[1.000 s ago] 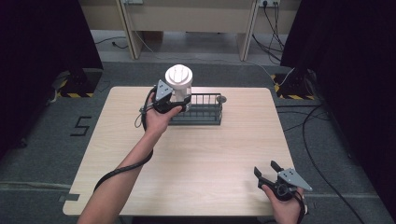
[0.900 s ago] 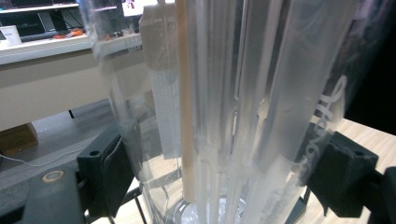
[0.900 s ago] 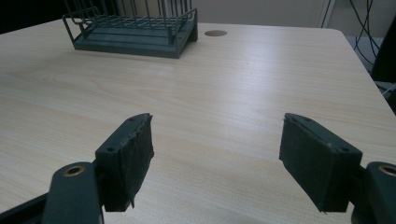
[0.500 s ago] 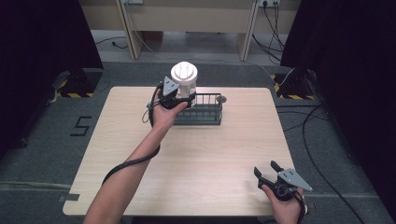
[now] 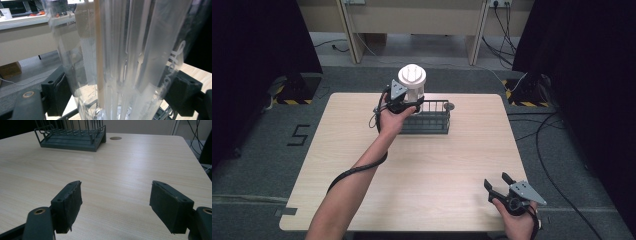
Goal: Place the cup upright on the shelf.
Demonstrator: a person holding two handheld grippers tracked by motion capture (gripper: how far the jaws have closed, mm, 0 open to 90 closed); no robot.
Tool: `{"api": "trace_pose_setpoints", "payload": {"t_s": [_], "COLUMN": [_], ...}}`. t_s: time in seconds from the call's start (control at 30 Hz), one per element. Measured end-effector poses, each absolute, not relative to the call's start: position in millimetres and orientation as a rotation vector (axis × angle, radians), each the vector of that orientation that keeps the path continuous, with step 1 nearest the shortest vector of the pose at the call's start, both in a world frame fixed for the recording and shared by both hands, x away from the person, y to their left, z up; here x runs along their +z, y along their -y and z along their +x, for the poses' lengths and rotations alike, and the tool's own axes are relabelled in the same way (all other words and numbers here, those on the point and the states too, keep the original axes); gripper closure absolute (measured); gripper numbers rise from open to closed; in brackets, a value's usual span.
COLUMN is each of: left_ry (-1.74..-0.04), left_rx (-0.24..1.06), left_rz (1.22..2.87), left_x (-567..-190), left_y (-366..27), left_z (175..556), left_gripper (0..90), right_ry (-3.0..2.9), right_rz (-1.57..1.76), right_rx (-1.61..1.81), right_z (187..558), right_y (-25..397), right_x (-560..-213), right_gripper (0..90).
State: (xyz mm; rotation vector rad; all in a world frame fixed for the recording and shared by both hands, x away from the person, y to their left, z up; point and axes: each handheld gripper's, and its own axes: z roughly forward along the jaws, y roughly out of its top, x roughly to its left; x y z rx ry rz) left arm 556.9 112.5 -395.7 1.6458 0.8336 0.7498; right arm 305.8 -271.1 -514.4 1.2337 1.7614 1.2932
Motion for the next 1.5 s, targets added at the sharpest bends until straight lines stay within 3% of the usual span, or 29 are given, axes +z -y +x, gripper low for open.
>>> {"api": "trace_pose_setpoints", "payload": {"t_s": [1.5], "left_ry": [-0.923], "left_rx": [0.729], "left_rz": [1.704], "left_x": [-438.0], "left_y": [-97.8], "left_z": [572.5], "left_gripper": [17.8], "right_ry": [-1.769], "right_rz": [1.222], "right_rx": [1.294], "right_z": [305.6], "right_y": [271.8], "right_x": [-514.4], "right_gripper": [26.1]}}
